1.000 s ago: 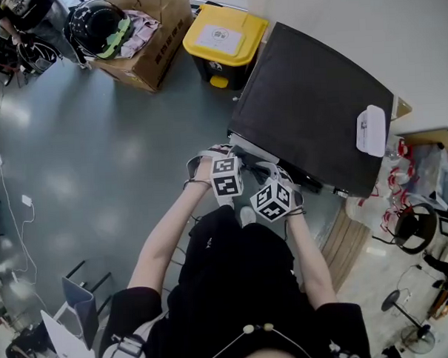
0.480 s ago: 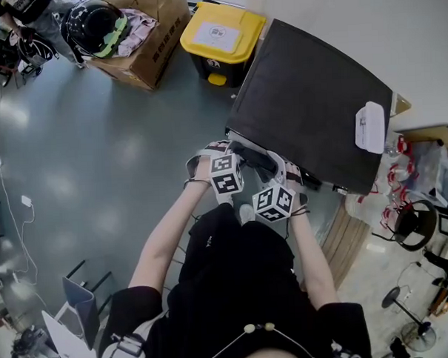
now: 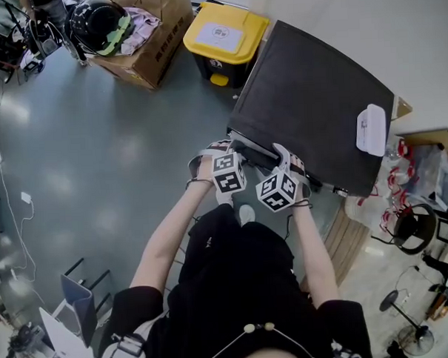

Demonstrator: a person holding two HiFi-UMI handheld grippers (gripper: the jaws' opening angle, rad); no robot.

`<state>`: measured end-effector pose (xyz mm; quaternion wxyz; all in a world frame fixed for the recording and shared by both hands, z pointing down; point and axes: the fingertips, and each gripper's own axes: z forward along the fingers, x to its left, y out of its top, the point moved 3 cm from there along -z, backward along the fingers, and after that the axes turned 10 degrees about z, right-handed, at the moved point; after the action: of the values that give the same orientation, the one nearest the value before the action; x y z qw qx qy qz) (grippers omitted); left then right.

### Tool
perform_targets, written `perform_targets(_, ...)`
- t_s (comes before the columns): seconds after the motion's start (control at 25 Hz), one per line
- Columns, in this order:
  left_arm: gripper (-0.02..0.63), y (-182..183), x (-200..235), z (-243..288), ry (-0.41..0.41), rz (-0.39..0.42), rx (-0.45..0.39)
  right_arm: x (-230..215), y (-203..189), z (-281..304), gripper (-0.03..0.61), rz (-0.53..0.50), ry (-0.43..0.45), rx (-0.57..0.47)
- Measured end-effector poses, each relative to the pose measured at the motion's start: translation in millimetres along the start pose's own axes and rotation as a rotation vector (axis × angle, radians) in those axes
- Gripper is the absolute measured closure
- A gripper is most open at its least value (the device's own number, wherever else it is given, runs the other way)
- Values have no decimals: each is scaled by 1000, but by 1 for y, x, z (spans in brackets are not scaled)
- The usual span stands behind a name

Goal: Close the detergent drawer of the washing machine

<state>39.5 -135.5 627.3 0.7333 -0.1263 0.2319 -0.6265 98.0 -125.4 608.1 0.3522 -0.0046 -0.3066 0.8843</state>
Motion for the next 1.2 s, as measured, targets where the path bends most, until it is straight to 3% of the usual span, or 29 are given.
perform_targets(1.2, 456, 0, 4, 1, -116, -90, 35, 2, 2, 3, 224, 9, -16, 5)
